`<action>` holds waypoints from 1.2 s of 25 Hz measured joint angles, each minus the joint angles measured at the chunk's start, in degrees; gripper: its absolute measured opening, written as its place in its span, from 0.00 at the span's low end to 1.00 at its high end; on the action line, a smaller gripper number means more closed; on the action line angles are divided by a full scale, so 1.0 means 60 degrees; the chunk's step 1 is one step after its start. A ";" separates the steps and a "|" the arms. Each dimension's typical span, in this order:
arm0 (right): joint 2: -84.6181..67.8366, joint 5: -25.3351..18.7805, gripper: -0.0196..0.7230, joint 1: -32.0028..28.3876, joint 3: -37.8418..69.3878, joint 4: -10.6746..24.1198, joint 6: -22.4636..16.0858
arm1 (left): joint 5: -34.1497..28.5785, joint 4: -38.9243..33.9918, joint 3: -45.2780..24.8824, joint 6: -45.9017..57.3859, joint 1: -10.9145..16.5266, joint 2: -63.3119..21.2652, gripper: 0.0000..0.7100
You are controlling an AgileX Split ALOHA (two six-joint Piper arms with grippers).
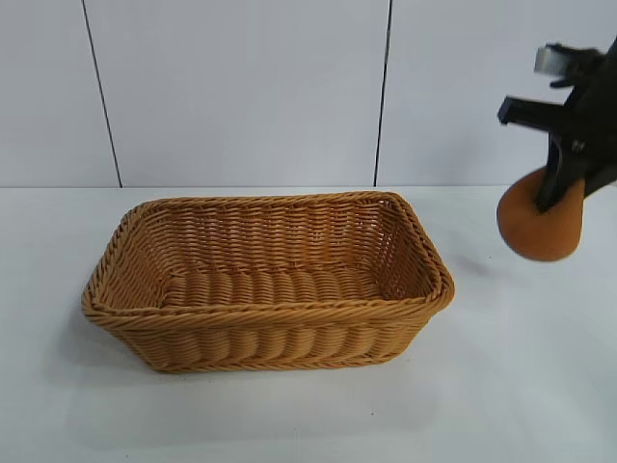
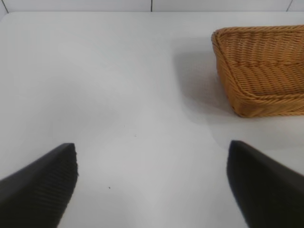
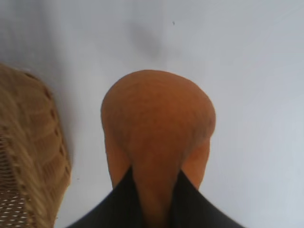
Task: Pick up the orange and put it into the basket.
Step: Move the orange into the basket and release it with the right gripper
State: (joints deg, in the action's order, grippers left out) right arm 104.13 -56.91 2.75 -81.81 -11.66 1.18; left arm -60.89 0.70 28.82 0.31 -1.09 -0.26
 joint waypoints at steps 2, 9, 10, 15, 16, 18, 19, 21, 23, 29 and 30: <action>-0.0227 -0.0298 0.07 0.0000 -0.0523 0.0000 0.0000 | 0.0000 0.0000 0.0000 0.0000 0.0000 0.0000 0.86; -0.0288 -0.0796 0.07 0.0510 -0.1187 0.0118 0.0000 | 0.0000 0.0000 0.0000 0.0000 0.0000 0.0000 0.86; -0.0288 -0.0796 0.07 0.0703 -0.1187 0.0130 0.0000 | 0.0000 0.0000 0.0000 0.0000 0.0000 0.0000 0.86; -0.0288 -0.0564 0.07 0.2273 -0.1197 0.0099 -0.0044 | 0.0000 0.0000 0.0000 0.0000 0.0000 0.0000 0.86; -0.0288 -0.0457 0.07 0.2647 -0.1197 0.0079 -0.0070 | 0.0000 0.0000 0.0000 0.0000 0.0000 0.0000 0.86; -0.0288 -0.0242 0.07 0.3319 -0.1197 0.0070 -0.0197 | 0.0000 0.0000 0.0000 0.0000 0.0000 0.0000 0.86; -0.0278 -0.0143 0.07 0.3667 -0.1197 0.0060 -0.0197 | 0.0000 0.0000 0.0000 0.0000 0.0000 0.0000 0.86; -0.0278 0.0087 0.07 0.4251 -0.1197 0.0023 -0.0390 | 0.0000 0.0000 0.0000 0.0000 0.0000 0.0000 0.86; -0.0278 0.0421 0.07 0.4757 -0.1197 -0.0017 -0.0524 | 0.0000 0.0000 0.0000 0.0000 0.0000 0.0000 0.86; 0.0069 0.1240 0.07 0.5409 -0.1204 -0.0052 -0.0797 | 0.0000 0.0000 0.0000 0.0000 0.0000 0.0000 0.86; 0.0234 0.1324 0.07 0.5441 -0.1204 -0.0102 -0.0801 | 0.0000 0.0000 0.0000 0.0000 0.0000 0.0000 0.86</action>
State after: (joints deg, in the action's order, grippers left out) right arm 105.54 -48.97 35.40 -89.04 -12.27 -3.63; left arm -60.89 0.70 28.82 0.31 -1.09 -0.26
